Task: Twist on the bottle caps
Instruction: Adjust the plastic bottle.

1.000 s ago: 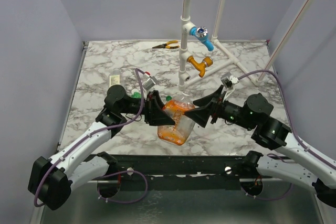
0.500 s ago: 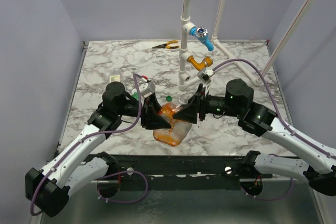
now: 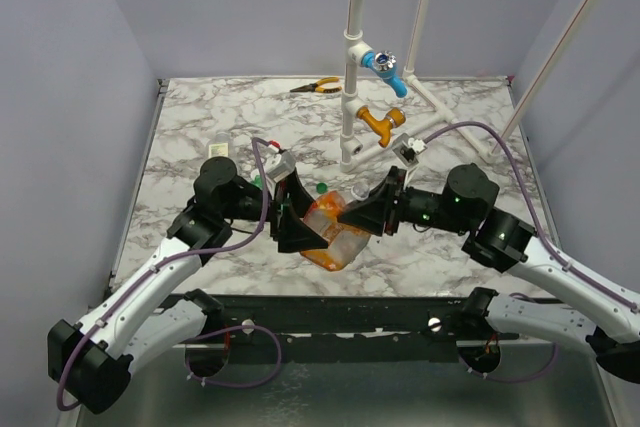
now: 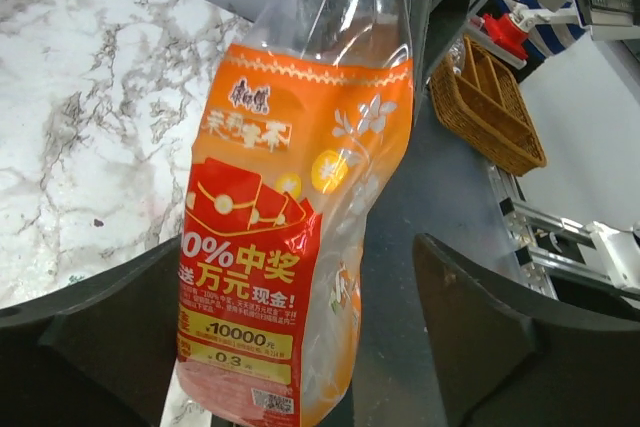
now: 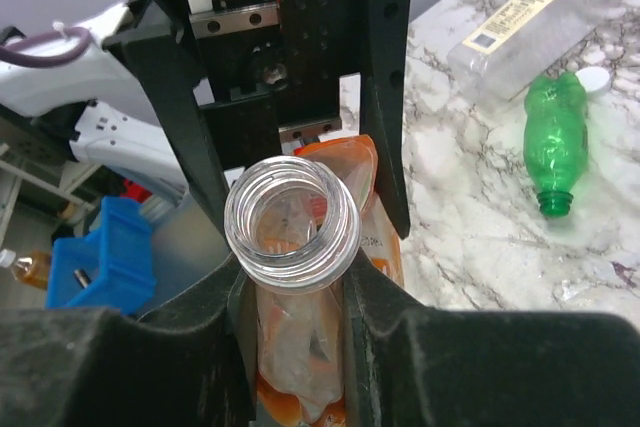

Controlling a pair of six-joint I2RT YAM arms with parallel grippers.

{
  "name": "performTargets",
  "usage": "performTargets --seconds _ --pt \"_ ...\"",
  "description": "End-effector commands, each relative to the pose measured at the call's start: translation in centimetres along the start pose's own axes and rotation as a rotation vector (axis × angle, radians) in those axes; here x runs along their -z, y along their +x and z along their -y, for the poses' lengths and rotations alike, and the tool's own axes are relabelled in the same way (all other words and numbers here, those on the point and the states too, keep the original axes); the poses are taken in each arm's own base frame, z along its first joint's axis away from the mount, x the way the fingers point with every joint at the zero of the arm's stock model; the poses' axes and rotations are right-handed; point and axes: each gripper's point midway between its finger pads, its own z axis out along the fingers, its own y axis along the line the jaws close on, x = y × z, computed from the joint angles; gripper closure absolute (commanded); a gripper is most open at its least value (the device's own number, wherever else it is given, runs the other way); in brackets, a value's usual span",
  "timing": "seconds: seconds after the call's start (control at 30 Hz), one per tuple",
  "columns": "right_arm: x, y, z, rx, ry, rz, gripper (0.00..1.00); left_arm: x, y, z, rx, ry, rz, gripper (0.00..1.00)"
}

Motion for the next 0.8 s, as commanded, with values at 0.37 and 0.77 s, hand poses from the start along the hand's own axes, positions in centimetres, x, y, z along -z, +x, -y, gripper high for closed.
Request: performTargets --seconds 0.37,0.77 --pt "-1.6 -4.2 -1.3 0.062 -0.079 0.173 0.99 -0.3 -0.1 0.5 0.025 0.054 0.031 0.84" --pt "4.5 7.1 12.7 -0.269 0.721 -0.065 0.2 5.5 0.3 -9.9 -0.179 -0.686 0.174 1.0"
